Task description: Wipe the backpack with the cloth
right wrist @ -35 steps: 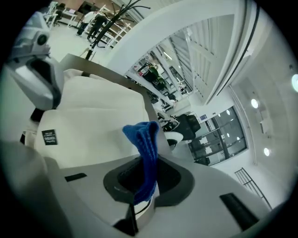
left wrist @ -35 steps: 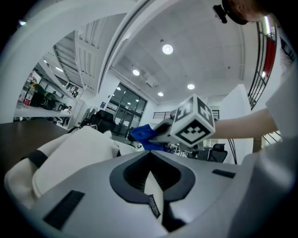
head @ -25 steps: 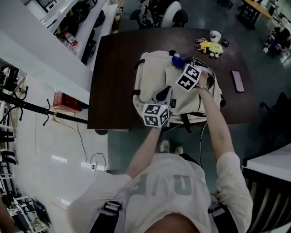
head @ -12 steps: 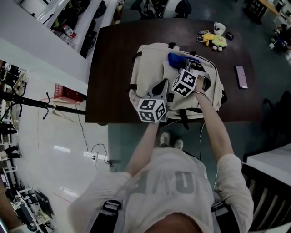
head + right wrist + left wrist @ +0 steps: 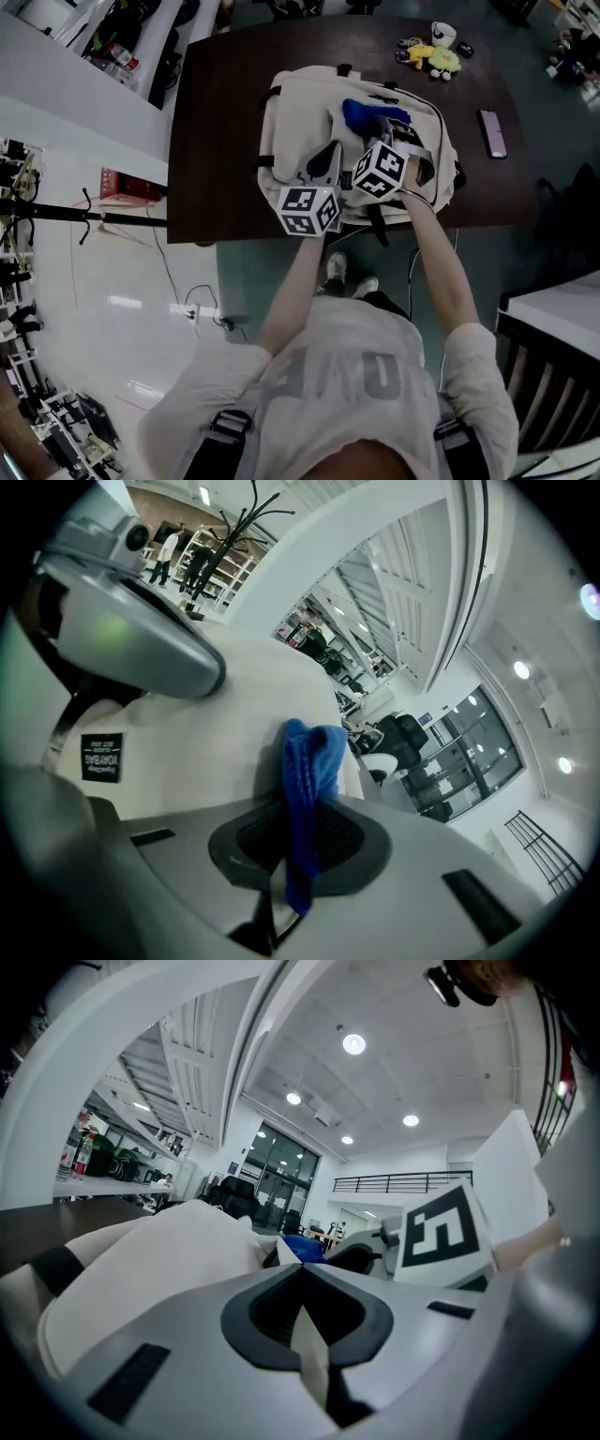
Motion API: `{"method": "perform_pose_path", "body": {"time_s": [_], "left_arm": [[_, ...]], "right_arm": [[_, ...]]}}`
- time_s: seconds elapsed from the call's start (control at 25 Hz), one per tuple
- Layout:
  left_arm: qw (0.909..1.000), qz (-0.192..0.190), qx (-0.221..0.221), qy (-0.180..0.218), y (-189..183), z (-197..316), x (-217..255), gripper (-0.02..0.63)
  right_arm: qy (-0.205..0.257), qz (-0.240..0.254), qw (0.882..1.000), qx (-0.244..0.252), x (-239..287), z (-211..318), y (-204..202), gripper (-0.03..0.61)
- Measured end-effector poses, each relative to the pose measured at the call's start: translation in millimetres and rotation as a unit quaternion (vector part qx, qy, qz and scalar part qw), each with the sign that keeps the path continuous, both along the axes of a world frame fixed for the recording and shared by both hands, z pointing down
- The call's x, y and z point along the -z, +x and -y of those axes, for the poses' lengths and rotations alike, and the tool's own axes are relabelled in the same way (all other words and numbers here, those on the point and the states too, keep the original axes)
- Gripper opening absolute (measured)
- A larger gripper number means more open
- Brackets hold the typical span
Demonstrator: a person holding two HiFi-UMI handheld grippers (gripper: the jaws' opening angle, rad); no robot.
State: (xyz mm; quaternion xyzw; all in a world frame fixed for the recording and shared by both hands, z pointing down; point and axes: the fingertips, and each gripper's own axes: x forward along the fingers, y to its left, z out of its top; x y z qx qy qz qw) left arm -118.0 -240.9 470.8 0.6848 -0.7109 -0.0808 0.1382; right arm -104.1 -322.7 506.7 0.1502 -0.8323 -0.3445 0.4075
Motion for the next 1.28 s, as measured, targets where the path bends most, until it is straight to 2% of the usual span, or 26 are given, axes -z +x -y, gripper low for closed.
{"method": "perform_pose_path", "body": {"time_s": [0.24, 0.48, 0.68, 0.8, 0.92, 1.12, 1.28], "left_arm": [[0.9996, 0.026, 0.009, 0.002, 4.5, -3.7, -2.4, 0.005], [0.9998, 0.009, -0.011, 0.017, 6.5, -5.9, 1.3, 0.005], [0.9995, 0.029, -0.001, 0.011, 7.2, -6.2, 2.1, 0.005], [0.9996, 0.027, -0.003, 0.010, 7.7, -7.3, 0.3, 0.005], [0.9996, 0.026, -0.003, 0.013, 5.9, -7.7, 1.2, 0.005], [0.9997, 0.022, 0.005, 0.006, 3.9, -8.5, -0.8, 0.005], [0.9999, 0.014, 0.009, 0.003, 3.9, -10.0, -2.5, 0.005]], "right_arm": [[-0.007, -0.023, 1.000, 0.005, -16.4, -32.2, 25.3, 0.041], [-0.013, -0.038, 0.999, 0.020, -27.2, -66.5, 53.2, 0.041], [-0.013, -0.054, 0.998, 0.030, -48.8, -102.5, 75.2, 0.041], [-0.012, -0.066, 0.997, 0.046, -61.3, -127.8, 86.6, 0.041], [-0.004, -0.070, 0.996, 0.059, -66.9, -148.1, 92.1, 0.041], [-0.026, -0.074, 0.994, 0.076, -73.5, -178.7, 96.3, 0.041], [-0.009, -0.091, 0.992, 0.092, -80.1, -188.2, 101.2, 0.041]]}}
